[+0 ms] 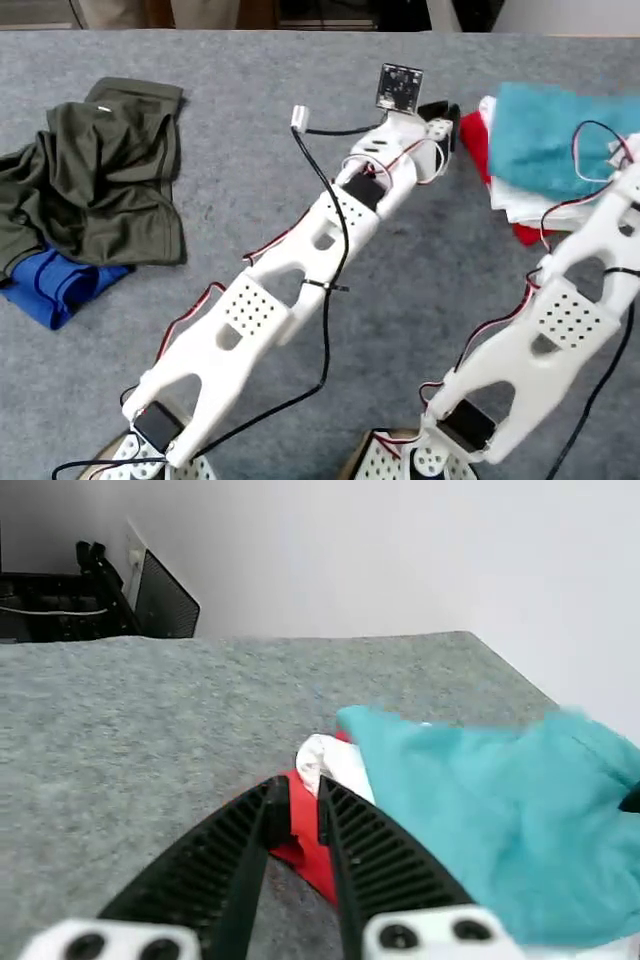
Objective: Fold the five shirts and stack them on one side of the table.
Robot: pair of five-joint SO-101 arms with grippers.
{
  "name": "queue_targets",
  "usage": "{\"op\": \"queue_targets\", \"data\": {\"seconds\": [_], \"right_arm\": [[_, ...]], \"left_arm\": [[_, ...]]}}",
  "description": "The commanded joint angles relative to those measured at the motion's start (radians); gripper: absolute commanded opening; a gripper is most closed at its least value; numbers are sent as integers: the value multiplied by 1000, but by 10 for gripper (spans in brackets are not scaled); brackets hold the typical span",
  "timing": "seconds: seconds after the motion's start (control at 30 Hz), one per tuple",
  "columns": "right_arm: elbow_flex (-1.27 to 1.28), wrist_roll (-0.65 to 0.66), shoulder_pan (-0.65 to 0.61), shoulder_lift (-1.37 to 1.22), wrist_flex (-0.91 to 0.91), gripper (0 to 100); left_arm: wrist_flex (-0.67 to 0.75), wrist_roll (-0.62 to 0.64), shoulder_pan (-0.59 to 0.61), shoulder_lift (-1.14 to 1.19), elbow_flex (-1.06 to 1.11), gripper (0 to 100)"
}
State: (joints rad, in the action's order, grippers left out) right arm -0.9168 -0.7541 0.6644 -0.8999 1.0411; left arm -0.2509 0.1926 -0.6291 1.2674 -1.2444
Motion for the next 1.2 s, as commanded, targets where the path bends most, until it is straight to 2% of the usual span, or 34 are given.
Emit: {"op": "queue_targets", "data": {"seconds": [0.0,0.1,0.33,0.43,0.5,0.67,0.73,0.97,1.1,1.17], "right_arm": [[-64,32,8,-10,-12,3],[-65,37,4,-28,-11,3],[-67,40,-13,-36,35,5],[-67,98,-13,-33,55,9],[-68,123,-13,-31,78,64],[-68,175,-27,-30,126,341],[-88,181,-33,-30,160,412],[-349,183,-31,4,387,332],[-564,186,-35,10,534,271],[-668,186,-48,8,617,208]], "left_arm": [[12,0,18,-22,-61,67],[2,0,35,-22,-68,67],[-120,-2,77,-22,-117,67],[-169,-2,94,-22,-137,67],[-193,-3,106,-22,-161,67],[-348,-20,135,-22,-253,101],[-400,-21,152,-22,-301,96],[-552,-23,276,-44,-430,95],[-743,-14,374,-176,-419,99],[-838,-14,436,-239,-425,100]]}}
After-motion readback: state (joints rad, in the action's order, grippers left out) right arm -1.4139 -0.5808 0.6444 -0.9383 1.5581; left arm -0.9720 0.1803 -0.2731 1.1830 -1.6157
